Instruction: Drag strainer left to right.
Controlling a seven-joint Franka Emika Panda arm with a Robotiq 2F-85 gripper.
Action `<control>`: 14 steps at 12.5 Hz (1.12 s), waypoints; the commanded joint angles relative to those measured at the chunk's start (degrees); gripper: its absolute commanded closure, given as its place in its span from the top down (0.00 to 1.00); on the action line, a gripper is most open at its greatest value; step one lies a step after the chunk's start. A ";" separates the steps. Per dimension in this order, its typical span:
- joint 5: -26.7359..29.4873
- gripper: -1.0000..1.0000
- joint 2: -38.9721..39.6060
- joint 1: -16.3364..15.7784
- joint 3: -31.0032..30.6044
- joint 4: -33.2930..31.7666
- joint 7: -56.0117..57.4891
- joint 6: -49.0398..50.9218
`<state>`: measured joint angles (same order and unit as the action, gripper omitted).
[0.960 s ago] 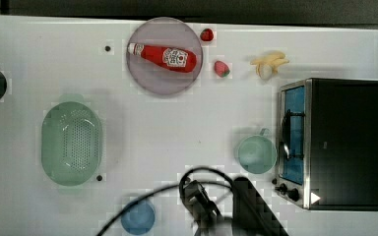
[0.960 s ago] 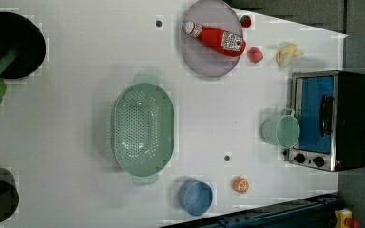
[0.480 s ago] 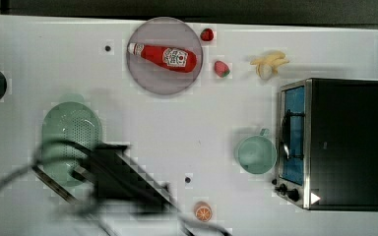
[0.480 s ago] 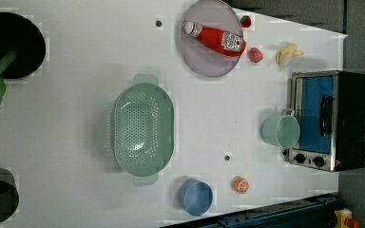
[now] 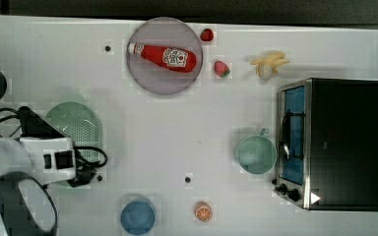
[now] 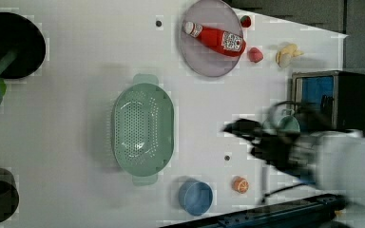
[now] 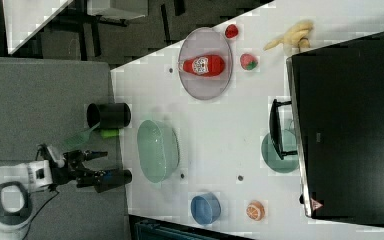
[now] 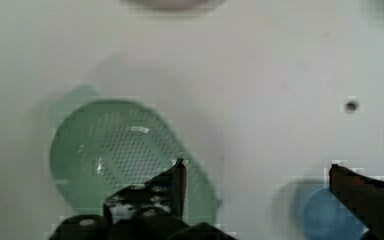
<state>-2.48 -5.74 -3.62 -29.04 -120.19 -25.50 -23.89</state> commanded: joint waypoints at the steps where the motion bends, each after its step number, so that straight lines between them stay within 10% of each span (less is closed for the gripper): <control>1: 1.10 1.00 3.68 0.87 -0.94 -0.36 -18.74 -5.38; 14: -7.17 1.00 34.74 -1.49 1.20 -0.32 -51.95 -31.12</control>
<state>-9.49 29.15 -3.76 -27.68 -121.42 -72.51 -55.56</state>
